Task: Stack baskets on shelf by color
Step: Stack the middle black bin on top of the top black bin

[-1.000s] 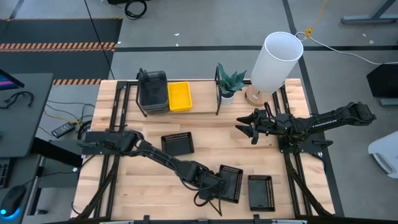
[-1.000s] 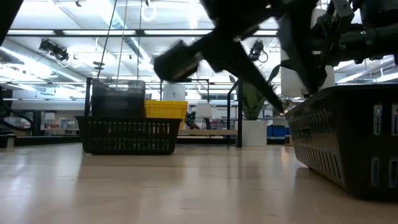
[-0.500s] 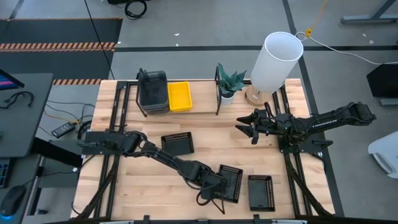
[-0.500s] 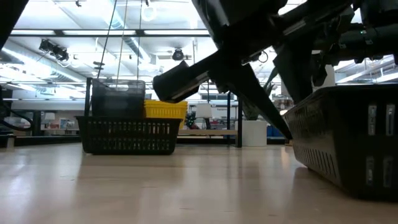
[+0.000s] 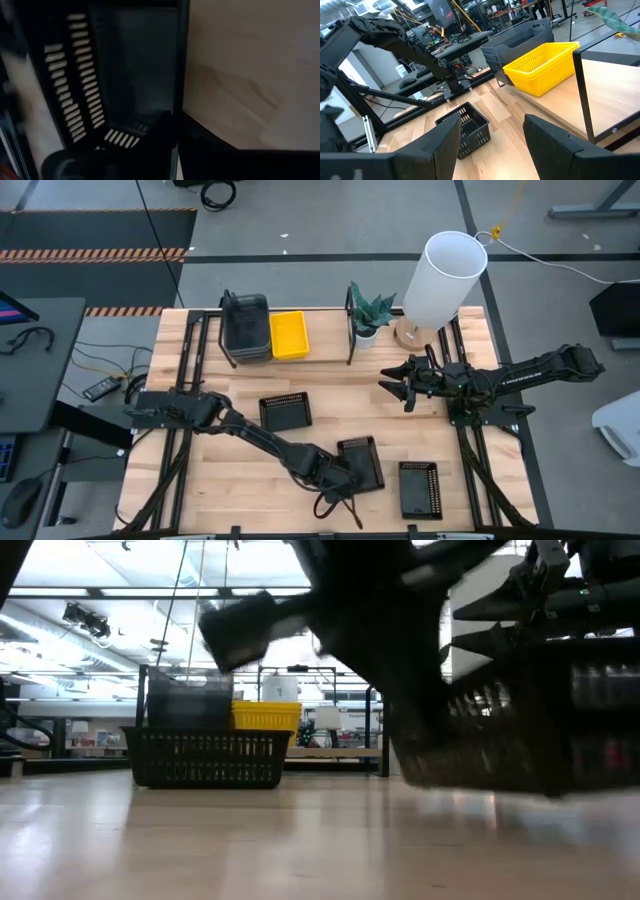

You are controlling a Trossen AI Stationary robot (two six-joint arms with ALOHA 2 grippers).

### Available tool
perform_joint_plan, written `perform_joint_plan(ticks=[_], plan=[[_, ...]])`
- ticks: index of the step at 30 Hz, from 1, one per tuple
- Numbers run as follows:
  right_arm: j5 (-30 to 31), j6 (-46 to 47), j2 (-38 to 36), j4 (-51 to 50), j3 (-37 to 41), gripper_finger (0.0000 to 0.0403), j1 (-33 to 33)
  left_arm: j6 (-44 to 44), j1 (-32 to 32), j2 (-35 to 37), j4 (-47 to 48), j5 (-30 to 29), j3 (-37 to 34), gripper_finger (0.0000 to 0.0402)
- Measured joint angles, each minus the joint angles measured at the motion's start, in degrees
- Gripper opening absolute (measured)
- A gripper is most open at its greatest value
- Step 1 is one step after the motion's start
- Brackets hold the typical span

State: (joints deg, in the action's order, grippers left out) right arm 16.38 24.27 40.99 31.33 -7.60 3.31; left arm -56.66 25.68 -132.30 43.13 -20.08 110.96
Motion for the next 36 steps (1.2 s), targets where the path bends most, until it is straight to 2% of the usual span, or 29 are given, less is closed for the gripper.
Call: perform_joint_plan(ticks=[8, 14, 22, 32, 36], plan=[[-0.02, 0.00, -0.02, 0.20, -0.02, 0.0221, 0.00, 20.89, -0.28, 5.68, 12.63, -6.77, 0.00, 0.0013], [0.00, 0.00, 0.00, 0.24, 0.00, 0.0221, 0.00, 41.96, -0.71, 8.71, 26.24, -6.68, 0.00, 0.0013], [0.00, 0.00, -0.01, 0.05, -0.01, 0.0221, 0.00, 62.99, -0.36, 9.84, 40.60, -8.58, 0.00, 0.0013], [0.00, 0.00, -0.01, 0.06, 0.00, 0.0221, 0.00, 75.47, -0.38, 9.82, 45.40, -9.09, -0.06, 0.0013], [0.00, 0.00, -0.02, 0.07, 0.00, 0.0221, 0.00, 78.53, -0.36, 9.83, 45.50, -9.26, -2.50, 0.0013]])
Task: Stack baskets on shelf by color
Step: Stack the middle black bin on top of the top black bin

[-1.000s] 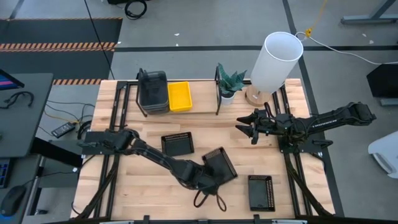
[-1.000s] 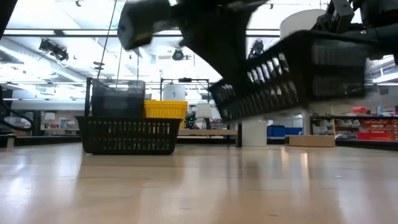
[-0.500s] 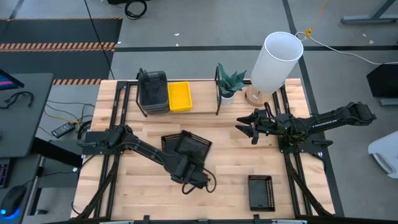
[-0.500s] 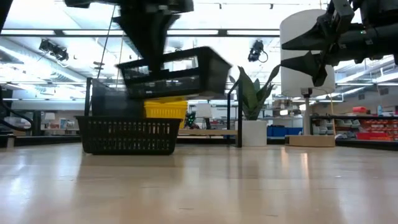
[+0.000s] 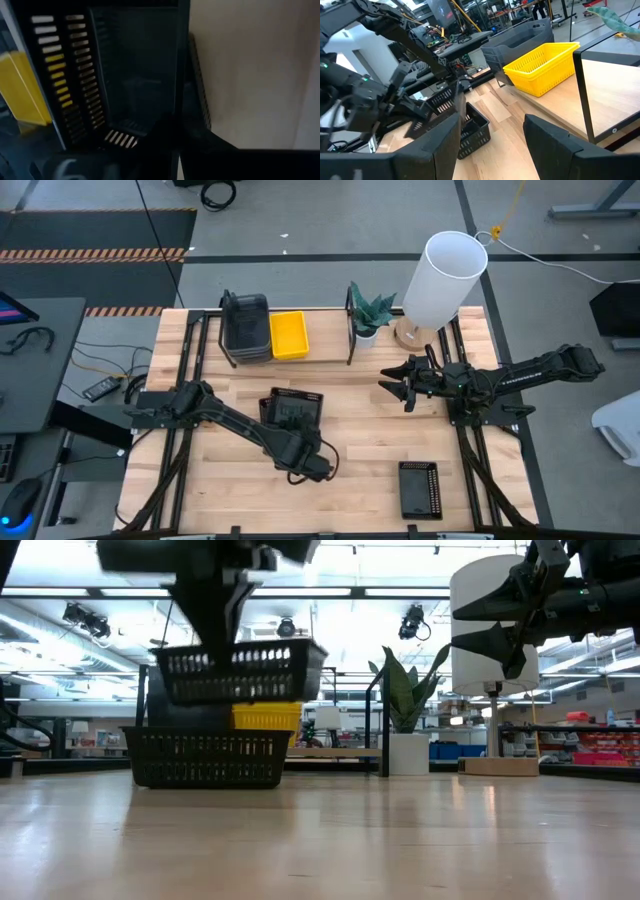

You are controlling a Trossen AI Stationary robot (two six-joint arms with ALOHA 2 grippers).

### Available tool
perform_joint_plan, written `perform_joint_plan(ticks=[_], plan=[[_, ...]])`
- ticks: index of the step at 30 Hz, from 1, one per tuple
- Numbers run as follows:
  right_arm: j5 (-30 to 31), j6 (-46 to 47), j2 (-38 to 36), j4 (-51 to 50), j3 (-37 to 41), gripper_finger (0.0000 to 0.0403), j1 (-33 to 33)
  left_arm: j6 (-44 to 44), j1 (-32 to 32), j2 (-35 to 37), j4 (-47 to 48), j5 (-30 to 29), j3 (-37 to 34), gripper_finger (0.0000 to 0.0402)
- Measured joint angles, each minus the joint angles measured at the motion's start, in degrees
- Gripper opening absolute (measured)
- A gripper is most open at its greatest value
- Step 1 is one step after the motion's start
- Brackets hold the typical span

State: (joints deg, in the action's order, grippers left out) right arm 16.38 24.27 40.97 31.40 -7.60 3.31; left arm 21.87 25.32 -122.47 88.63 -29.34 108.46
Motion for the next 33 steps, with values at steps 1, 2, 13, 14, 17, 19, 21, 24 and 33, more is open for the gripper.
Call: perform_joint_plan(ticks=[1, 2, 13, 14, 17, 19, 21, 24, 33], plan=[[0.00, 0.00, 0.02, -0.02, 0.00, 0.0221, 0.00, 0.54, 0.03, 0.12, -0.07, 0.00, -1.13, 0.0013], [0.00, 0.00, 0.00, -0.01, 0.00, 0.0221, 0.00, 1.36, 0.02, 0.23, -0.22, 0.00, -2.14, 0.0013], [0.00, 0.00, 0.01, 0.00, 0.00, 0.0221, 0.00, 9.50, -0.75, 0.30, -1.66, 3.28, -5.54, 0.0015], [0.00, 0.00, 0.01, 0.00, 0.00, 0.0221, 0.00, 10.30, -0.79, 0.29, -1.94, 3.29, -5.54, 0.0022], [0.00, 0.00, 0.00, 0.00, 0.00, 0.0221, 0.00, 11.15, -1.19, 0.30, -2.03, 3.70, -5.54, 0.0051], [0.00, 0.00, 0.00, 0.00, 0.00, 0.0221, 0.00, 11.84, -1.66, 0.30, -2.47, 4.46, -5.54, 0.0061], [-0.01, 0.00, 0.01, 0.00, -0.01, 0.0221, 0.00, 11.98, -2.24, 0.30, -3.62, 5.47, -5.54, 0.0064], [0.00, 0.00, 0.02, 0.00, -0.02, 0.0221, 0.00, 11.83, -2.84, 0.30, -4.96, 5.64, -5.54, 0.0069], [0.00, 0.00, 0.01, 0.00, -0.01, 0.0221, 0.00, 10.01, -3.98, 0.30, -8.82, 8.97, -5.50, 0.0104]])
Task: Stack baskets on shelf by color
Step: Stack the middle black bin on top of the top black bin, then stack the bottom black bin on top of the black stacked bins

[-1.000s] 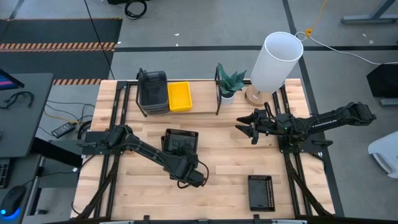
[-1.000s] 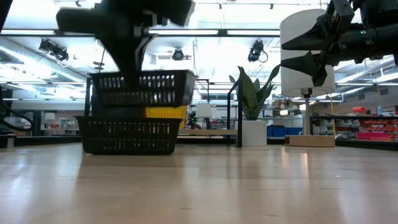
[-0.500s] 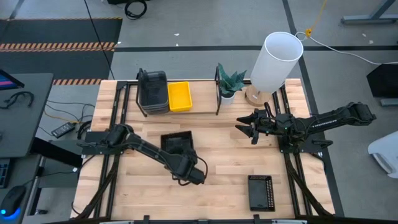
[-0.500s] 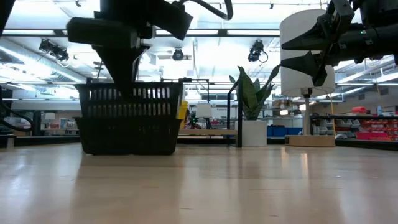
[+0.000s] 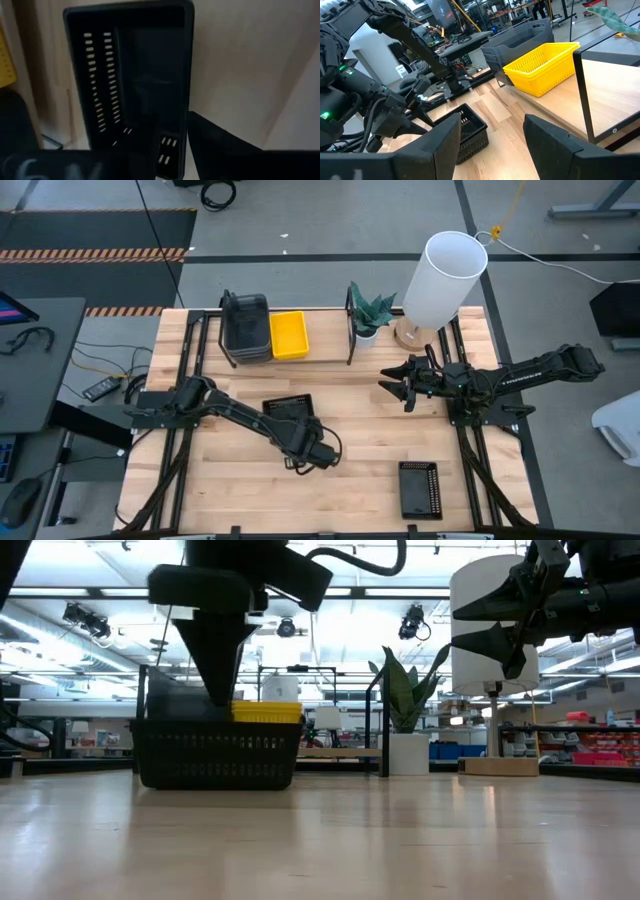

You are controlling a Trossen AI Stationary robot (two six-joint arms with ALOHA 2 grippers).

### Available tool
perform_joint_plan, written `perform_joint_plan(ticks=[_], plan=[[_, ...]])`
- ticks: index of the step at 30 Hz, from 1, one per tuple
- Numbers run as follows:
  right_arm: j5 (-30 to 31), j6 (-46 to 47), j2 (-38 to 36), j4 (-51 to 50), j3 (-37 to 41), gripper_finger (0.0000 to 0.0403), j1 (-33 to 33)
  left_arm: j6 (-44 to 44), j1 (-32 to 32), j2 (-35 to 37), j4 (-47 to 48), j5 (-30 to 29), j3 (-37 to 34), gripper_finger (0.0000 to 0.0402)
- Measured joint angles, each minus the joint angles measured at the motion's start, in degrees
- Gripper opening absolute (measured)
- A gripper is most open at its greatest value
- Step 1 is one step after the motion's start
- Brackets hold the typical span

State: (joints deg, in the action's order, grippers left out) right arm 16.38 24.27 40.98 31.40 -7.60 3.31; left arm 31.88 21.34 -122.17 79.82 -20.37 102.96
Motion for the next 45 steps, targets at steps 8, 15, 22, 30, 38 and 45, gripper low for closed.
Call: perform_joint_plan(ticks=[8, 15, 22, 30, 38, 45], plan=[[-0.01, 0.00, 0.00, 0.01, 0.01, 0.0221, 0.00, -11.03, -1.33, -0.46, -21.52, 1.57, 0.08, 0.0103], [-0.02, 0.00, -0.12, -0.16, 0.01, 0.0221, 0.00, -25.82, -1.90, -4.26, -41.21, 6.81, 1.80, 0.0078], [-0.01, 0.00, 0.54, 0.16, -0.02, 0.0221, 0.00, -37.60, -2.33, -10.73, -44.32, 6.55, 13.57, 0.0080], [-0.01, 0.00, 0.75, 0.21, 0.00, 0.0221, 0.00, -59.06, -2.11, -16.39, -56.35, 7.91, 21.39, 0.0094], [-0.02, 0.00, 0.75, 0.12, 0.01, 0.0221, 0.00, -78.30, -2.57, -19.12, -70.36, 19.14, 21.19, 0.0131], [-0.02, 0.00, 0.64, -0.04, 0.01, 0.0221, 0.00, -81.77, -3.64, -23.29, -77.12, 24.39, 21.14, 0.0151]])
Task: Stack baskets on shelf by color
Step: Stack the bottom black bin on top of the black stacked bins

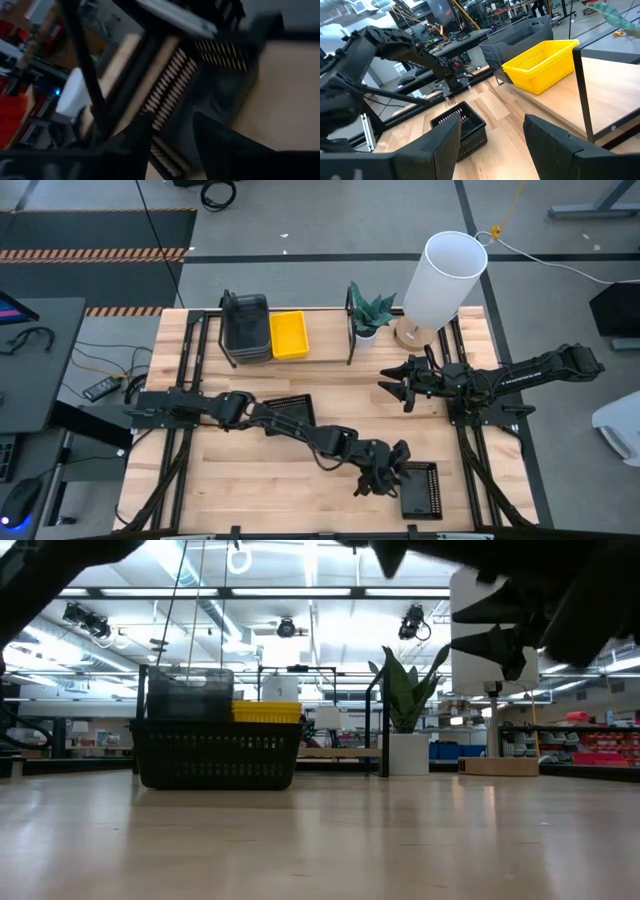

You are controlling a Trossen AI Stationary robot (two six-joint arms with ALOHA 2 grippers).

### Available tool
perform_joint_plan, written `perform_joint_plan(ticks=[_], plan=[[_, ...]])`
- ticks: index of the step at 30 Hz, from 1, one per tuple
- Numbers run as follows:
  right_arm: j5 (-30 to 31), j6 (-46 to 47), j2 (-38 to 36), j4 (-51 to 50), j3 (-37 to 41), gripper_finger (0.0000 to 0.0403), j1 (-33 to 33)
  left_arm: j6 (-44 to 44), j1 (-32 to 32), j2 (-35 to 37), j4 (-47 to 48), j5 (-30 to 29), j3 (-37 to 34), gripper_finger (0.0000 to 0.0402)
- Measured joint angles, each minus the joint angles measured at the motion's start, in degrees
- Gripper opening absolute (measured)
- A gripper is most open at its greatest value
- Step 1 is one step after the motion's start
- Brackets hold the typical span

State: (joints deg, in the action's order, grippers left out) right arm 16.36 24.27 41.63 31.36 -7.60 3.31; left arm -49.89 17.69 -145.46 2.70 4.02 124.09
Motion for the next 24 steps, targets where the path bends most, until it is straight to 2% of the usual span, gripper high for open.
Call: perform_joint_plan(ticks=[5, 13, 18, 24], plan=[[0.00, 0.00, 0.00, 0.14, 0.00, 0.0221, 0.00, -3.67, 0.07, -0.29, 3.48, -0.36, -0.11, 0.0158], [0.00, 0.00, 0.00, 0.28, 0.00, 0.0221, 0.00, -6.67, -0.28, -1.26, 2.70, 4.06, 0.09, 0.0158], [0.00, 0.00, 0.00, 0.21, 0.00, 0.0221, 0.00, -10.75, -0.28, -3.35, 2.45, 3.23, -0.15, 0.0157], [0.01, 0.00, 0.17, 0.13, -0.02, 0.0221, 0.00, -11.62, -0.60, -4.77, -0.97, 1.68, -0.07, 0.0153]])
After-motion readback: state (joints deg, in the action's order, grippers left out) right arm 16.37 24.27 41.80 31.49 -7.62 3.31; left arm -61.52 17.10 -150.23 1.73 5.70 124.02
